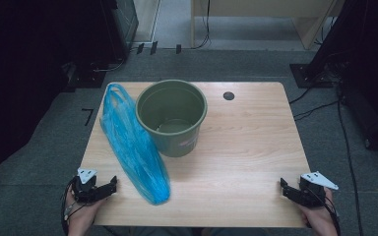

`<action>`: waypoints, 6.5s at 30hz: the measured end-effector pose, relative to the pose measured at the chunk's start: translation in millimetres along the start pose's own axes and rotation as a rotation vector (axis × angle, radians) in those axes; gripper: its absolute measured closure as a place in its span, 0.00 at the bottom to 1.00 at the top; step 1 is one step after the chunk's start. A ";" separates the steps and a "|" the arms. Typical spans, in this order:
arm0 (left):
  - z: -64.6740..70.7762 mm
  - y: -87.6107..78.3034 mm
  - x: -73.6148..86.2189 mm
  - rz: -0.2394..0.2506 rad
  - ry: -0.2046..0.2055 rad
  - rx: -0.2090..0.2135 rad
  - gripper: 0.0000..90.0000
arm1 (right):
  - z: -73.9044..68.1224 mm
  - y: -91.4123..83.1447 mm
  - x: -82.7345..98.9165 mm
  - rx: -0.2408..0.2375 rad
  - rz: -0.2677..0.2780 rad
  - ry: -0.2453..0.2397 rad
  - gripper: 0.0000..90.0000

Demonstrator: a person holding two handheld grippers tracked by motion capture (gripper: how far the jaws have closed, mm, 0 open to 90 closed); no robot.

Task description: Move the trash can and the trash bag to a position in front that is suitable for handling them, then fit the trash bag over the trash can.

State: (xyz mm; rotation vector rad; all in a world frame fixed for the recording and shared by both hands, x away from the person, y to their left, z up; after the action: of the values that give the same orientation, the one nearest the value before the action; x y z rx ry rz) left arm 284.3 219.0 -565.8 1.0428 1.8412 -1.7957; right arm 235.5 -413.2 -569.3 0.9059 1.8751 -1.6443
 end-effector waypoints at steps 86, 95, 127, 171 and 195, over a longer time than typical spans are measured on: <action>160.5 -30.2 -151.9 0.332 0.011 0.228 1.00 | -212.2 0.3 -101.7 -0.318 0.211 -0.038 1.00; 163.8 -48.4 -133.2 0.342 0.006 0.243 1.00 | -212.5 -13.2 -85.8 -0.326 0.215 -0.046 1.00; 40.3 20.1 -109.0 0.092 -0.179 0.035 0.07 | -27.3 39.0 -35.9 0.103 -0.002 0.051 0.00; 76.5 110.2 -129.8 -0.091 -0.066 -0.053 0.21 | -28.8 44.8 -28.0 0.106 -0.019 0.035 0.00; 78.4 44.0 -168.2 0.346 -0.113 0.029 1.00 | -28.1 45.7 -27.3 0.077 -0.038 0.056 0.00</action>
State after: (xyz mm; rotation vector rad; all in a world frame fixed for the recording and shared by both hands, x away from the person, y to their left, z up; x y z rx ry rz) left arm 408.6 97.7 -487.1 1.1630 1.4680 -1.6412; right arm 289.5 -387.3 -575.2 0.9625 1.8891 -1.7409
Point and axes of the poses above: each handheld gripper's, and its own axes: y roughly forward along the jaws, x roughly out of its underside, z roughly to its right, the point moved 7 cm from there along y, roughly forward along the jaws, and after that the axes turned 10 degrees about y, right-handed, at the moved point
